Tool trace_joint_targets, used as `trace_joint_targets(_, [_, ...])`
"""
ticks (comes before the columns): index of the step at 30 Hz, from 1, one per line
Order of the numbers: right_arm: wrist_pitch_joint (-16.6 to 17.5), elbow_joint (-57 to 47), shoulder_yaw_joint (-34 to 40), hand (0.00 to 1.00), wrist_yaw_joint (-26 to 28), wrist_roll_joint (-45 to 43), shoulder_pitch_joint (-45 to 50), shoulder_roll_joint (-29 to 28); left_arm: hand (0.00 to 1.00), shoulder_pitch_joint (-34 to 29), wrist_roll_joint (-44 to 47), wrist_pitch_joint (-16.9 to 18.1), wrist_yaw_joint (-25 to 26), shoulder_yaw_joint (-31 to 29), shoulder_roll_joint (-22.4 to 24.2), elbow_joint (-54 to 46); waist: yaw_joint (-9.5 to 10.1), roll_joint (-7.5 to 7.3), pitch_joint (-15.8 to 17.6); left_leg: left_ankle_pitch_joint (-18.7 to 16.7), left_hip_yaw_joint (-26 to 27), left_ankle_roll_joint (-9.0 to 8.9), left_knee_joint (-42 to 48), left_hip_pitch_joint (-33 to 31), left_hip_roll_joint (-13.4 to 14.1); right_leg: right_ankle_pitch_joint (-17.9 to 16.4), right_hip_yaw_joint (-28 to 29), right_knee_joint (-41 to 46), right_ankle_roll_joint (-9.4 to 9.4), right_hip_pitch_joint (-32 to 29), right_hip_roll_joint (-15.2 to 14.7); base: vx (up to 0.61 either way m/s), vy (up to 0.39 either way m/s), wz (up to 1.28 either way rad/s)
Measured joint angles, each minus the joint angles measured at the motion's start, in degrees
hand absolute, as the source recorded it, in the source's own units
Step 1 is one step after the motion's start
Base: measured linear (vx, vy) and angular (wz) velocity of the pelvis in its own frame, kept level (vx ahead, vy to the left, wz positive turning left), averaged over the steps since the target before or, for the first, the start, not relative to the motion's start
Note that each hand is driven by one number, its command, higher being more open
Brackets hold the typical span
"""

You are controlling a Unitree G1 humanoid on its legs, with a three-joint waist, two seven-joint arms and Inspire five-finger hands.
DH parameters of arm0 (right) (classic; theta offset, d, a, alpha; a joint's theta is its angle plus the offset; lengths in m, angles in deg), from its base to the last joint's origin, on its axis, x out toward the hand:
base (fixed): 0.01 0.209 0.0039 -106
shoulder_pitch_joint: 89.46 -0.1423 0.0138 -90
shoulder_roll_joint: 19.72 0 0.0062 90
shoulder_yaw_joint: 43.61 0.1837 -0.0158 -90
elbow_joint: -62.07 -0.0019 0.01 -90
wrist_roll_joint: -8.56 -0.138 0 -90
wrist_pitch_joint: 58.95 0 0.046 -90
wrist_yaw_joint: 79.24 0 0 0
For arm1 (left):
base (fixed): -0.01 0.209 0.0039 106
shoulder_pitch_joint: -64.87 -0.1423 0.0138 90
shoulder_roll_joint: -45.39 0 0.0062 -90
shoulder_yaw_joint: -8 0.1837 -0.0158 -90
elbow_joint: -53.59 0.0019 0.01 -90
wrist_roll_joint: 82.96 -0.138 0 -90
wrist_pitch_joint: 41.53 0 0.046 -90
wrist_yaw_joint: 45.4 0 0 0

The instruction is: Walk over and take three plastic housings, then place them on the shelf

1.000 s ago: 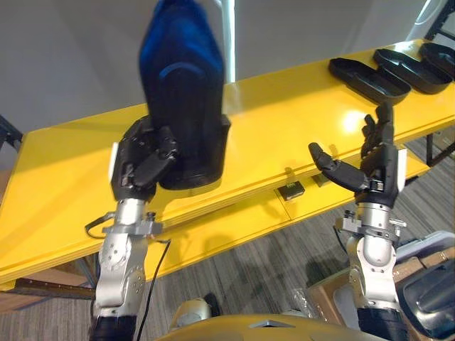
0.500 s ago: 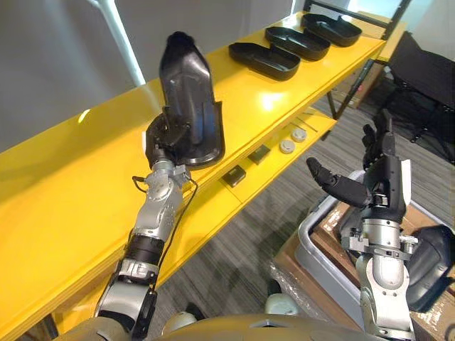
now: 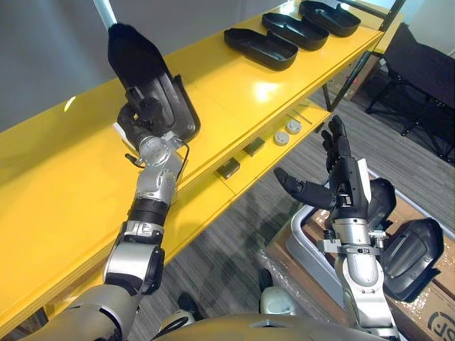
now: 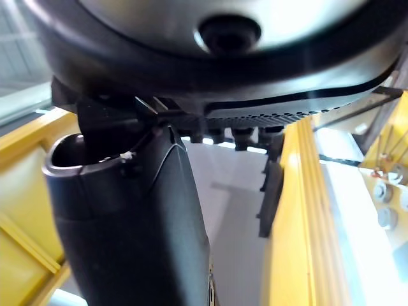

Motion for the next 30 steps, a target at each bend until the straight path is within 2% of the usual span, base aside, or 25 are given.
trace_joint_targets(5, [-1.5, 0.0, -0.8, 1.00, -1.5, 0.1, 0.0, 0.0, 0.00, 0.7, -0.1, -2.0, -2.4, 1.2, -0.3, 0.5, 0.81, 0.15, 1.1, 2.3, -0.2, -0.06, -3.5, 1.8, -0.5, 0.0, -0.4, -0.5, 0.01, 0.9, 0.3, -0.03, -0.011, 0.03])
trace_joint_targets(6, [-1.9, 0.0, -1.2, 1.00, -1.9, 0.1, -0.1, 0.0, 1.00, 0.7, -0.1, -2.3, -3.5, 1.4, -0.3, 0.5, 0.89, 0.31, 1.3, 2.9, -0.3, -0.04, -4.5, 2.2, -0.8, 0.0, -0.6, -0.5, 0.00, 1.0, 0.3, -0.04, 0.000, 0.07])
trace_joint_targets(10, [-3.1, 0.0, -2.5, 1.00, -2.4, 0.3, -0.4, 0.0, 1.00, 0.7, 0.2, -2.5, -6.7, 2.7, -0.3, 0.5, 1.28, 0.51, 1.6, 5.4, -0.6, 0.17, -8.8, 3.7, -1.7, -0.1, -1.2, -0.5, 0.04, 1.0, 0.3, -0.03, 0.014, 0.06])
trace_joint_targets(12, [-3.3, 0.0, -2.7, 1.00, -2.5, 1.3, -0.5, 0.0, 1.00, 0.6, 0.4, -2.5, -6.9, 3.7, -0.2, 0.5, 1.53, 0.37, 1.7, 5.4, -0.7, 0.18, -8.8, 4.0, -1.8, -0.1, -1.2, -0.5, 0.05, 1.3, 0.2, -0.01, 0.011, 0.02])
trace_joint_targets(16, [-3.6, 0.5, -3.4, 1.00, -3.0, 2.1, -0.9, 0.1, 1.00, 0.6, 0.7, -2.1, -6.6, 5.2, -0.2, 1.3, 2.18, 0.12, 1.8, 5.5, -0.7, 0.22, -8.9, 4.2, -1.8, -0.1, -1.1, -0.6, 0.08, 1.4, 0.1, 0.00, 0.000, 0.00])
trace_joint_targets(23, [-3.8, 3.2, -4.6, 1.00, -4.9, 2.1, -2.7, 0.3, 1.00, 2.2, 0.0, 0.4, -1.8, 6.0, -0.5, 5.4, 2.17, -0.52, 2.1, 5.8, -0.5, 0.20, -9.1, 4.6, -1.7, -0.1, -0.6, -0.6, 0.12, 1.5, 0.1, 0.00, 0.000, -0.03])
trace_joint_targets(30, [-4.0, 3.2, -5.7, 1.00, -4.9, 2.0, -2.7, 0.7, 1.00, 3.6, -0.2, 0.4, -3.7, 5.4, -1.8, 8.3, 2.41, -1.25, 2.3, 6.1, -0.6, 0.16, -9.1, 4.5, -1.3, 0.0, -0.5, -0.6, 0.33, 1.5, 0.1, 0.00, 0.000, 0.00])
